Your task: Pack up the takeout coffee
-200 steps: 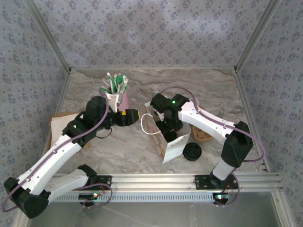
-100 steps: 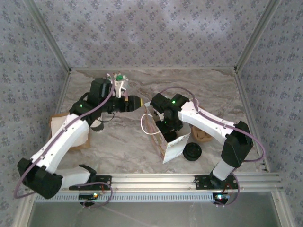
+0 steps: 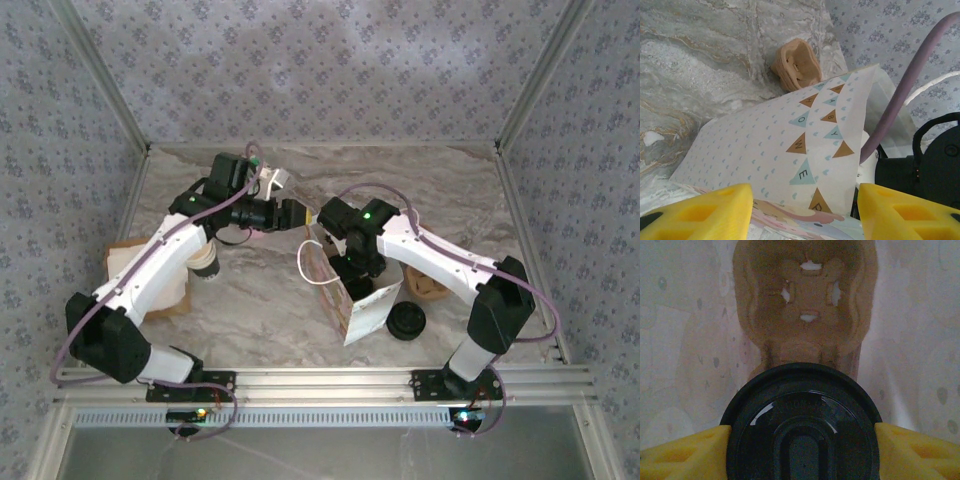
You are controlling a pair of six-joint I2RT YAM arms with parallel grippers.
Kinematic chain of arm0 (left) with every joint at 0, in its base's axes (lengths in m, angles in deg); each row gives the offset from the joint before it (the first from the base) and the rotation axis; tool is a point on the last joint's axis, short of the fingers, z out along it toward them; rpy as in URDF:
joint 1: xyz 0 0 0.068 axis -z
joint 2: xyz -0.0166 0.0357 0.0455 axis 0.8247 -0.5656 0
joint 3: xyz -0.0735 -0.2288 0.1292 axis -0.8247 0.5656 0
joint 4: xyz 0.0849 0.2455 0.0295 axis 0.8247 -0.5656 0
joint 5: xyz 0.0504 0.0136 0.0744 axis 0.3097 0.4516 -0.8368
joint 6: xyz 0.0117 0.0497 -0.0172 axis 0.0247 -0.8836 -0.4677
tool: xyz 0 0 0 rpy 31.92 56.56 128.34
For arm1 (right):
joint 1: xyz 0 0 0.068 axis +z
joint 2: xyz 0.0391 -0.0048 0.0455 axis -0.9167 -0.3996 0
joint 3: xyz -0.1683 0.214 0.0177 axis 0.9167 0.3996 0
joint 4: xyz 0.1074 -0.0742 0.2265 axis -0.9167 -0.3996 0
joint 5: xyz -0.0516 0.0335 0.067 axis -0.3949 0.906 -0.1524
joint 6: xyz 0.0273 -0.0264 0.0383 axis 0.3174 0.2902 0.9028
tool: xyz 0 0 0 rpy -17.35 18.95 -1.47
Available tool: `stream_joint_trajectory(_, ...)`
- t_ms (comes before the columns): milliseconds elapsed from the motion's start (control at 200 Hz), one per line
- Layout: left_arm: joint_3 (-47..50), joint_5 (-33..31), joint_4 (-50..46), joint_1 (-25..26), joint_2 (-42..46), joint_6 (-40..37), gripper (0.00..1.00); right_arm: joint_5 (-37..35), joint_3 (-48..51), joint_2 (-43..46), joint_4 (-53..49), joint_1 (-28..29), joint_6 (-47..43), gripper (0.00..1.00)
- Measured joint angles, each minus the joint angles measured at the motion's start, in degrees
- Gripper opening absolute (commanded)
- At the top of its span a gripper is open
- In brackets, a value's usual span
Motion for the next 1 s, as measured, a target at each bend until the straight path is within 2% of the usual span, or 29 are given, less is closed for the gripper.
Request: stream_joint_trajectory(999, -0.9, -2.4, -1.9, 0.0, -0.4, -1.5, 0.55, -0.3, 4.9, 1.0, 6.5, 0.7, 0.0, 0.71)
